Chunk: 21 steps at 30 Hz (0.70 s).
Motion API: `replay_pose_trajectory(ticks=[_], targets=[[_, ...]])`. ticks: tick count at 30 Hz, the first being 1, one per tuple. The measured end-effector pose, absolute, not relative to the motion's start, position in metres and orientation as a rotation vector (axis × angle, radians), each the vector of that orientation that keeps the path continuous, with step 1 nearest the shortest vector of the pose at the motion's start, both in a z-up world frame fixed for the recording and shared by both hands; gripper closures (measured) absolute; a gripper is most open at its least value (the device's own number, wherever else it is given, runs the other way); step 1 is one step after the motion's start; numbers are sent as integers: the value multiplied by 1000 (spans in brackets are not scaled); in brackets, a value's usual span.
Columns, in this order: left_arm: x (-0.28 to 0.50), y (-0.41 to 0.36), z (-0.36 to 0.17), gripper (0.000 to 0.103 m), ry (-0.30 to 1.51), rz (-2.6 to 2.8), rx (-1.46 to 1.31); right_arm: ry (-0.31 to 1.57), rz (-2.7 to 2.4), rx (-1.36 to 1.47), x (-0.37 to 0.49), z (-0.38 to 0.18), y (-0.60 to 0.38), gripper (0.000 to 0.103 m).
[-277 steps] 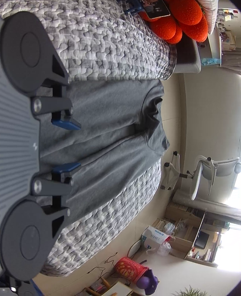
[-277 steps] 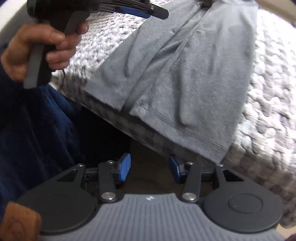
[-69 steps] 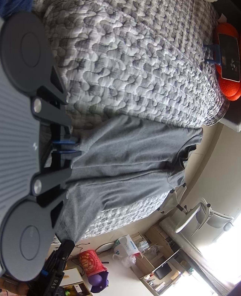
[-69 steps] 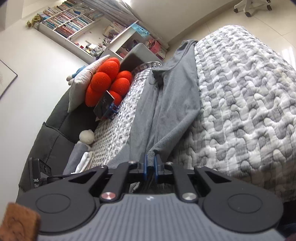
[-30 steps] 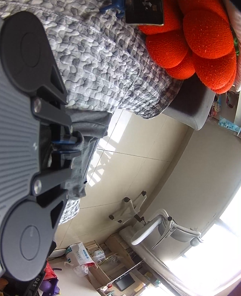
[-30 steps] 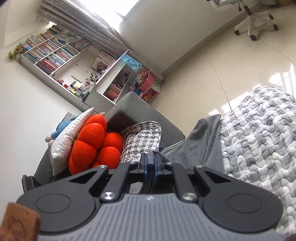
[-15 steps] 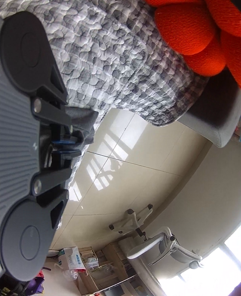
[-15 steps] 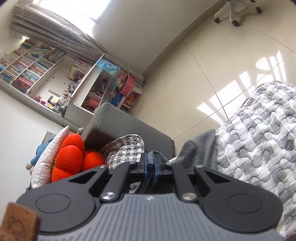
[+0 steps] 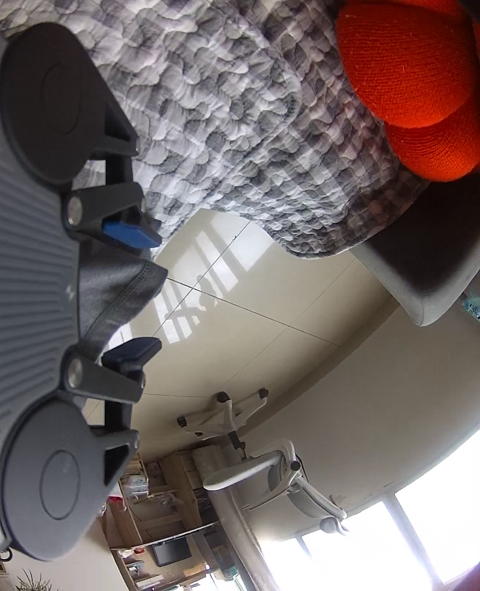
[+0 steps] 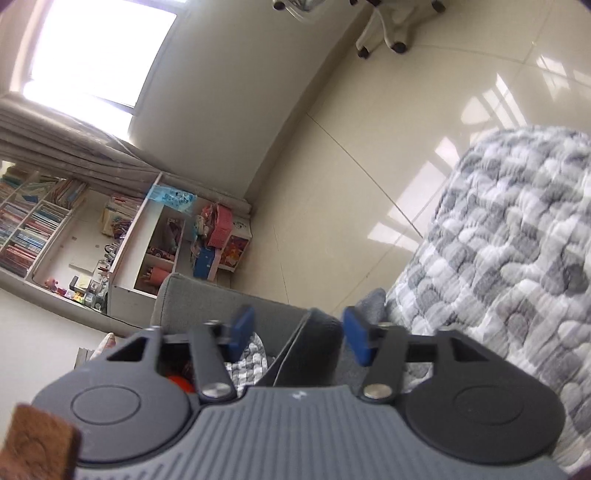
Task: Fold clothes
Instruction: 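Lay the lifted hem over the shirt and open both grippers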
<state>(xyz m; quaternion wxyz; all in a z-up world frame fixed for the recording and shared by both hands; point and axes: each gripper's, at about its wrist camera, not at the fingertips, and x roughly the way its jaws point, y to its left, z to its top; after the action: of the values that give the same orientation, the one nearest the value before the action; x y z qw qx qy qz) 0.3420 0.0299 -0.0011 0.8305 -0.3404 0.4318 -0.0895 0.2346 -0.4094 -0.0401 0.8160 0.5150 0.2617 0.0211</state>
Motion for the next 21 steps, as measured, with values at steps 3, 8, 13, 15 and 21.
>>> replay_pose_trajectory(ticks=[3, 8, 13, 15, 21], targets=[[315, 36, 3, 48, 922, -185, -709, 545, 36, 1048, 217, -33, -415, 28], [249, 31, 6, 48, 962, -225, -658, 619, 45, 863, 179, -13, -407, 28], [196, 27, 8, 47, 989, -195, -655, 688, 95, 867, 136, 7, -387, 28], [177, 26, 9, 43, 984, -197, -666, 707, 117, 858, 119, 13, -377, 28], [140, 18, -10, 40, 991, -120, -684, 781, 166, 931, 76, -1, -363, 28]])
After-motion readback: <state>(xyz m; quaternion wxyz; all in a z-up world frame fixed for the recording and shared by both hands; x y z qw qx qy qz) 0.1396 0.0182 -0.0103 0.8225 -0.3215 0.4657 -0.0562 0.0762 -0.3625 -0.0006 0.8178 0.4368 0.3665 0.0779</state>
